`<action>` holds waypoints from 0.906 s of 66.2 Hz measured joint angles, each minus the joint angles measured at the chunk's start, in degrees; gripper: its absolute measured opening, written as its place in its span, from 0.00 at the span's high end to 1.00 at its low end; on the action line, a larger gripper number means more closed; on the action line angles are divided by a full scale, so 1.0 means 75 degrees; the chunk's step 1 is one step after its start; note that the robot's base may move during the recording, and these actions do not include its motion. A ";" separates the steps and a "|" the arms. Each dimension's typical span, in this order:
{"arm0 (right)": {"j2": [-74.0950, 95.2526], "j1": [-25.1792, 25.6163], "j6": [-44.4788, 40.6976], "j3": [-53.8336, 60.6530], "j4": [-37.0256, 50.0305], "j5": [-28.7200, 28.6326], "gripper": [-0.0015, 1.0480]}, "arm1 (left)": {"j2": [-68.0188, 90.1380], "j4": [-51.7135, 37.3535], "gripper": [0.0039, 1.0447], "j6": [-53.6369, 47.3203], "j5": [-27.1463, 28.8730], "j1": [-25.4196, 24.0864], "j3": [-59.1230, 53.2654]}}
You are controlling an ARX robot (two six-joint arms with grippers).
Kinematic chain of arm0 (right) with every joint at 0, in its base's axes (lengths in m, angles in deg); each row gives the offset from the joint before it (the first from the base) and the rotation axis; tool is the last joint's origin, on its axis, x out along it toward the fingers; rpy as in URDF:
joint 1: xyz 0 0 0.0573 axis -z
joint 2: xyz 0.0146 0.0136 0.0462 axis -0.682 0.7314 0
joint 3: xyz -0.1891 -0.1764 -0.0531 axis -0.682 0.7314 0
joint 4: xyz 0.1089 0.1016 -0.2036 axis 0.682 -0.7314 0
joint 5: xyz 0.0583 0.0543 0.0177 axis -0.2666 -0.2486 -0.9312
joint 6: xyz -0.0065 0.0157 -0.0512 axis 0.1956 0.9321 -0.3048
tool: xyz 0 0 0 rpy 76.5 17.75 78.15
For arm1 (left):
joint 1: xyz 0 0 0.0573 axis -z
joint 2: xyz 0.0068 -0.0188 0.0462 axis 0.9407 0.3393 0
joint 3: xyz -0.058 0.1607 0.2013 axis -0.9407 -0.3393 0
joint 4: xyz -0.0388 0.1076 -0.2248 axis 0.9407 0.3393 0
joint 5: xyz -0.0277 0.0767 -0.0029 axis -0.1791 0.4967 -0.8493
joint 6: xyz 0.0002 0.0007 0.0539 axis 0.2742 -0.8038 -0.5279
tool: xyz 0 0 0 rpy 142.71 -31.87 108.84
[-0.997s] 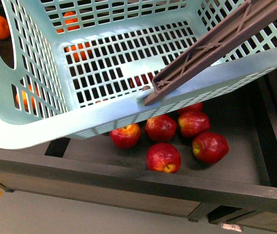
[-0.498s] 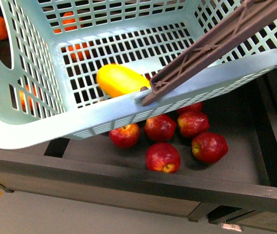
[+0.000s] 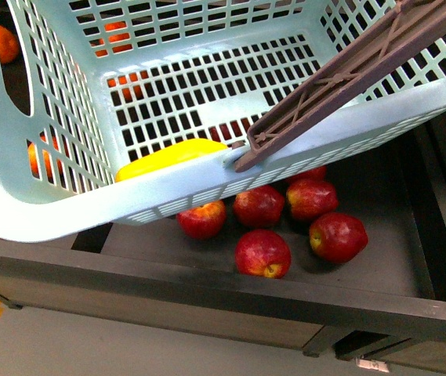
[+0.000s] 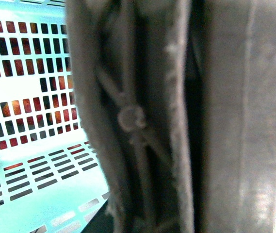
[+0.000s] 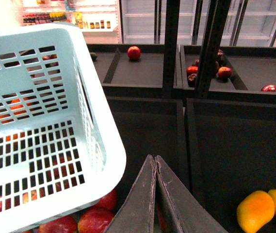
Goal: Pick mango and avocado into basket
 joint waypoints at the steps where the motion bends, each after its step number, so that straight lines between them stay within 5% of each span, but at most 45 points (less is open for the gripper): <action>1: -0.0079 0.0000 -0.0003 0.0058 -0.0023 0.0000 0.98 | 0.0000 0.0000 0.88 -0.0003 0.0000 0.0003 0.0000; 27: -0.1568 0.0003 -0.0012 0.0860 -0.0717 -0.0003 0.97 | 0.0000 0.0000 0.88 0.0009 -0.0017 0.0003 0.0000; 60: -0.1705 0.0003 -0.0009 0.0898 -0.0769 0.0006 0.20 | 0.0000 0.0000 0.88 0.0009 -0.0020 0.0003 0.0000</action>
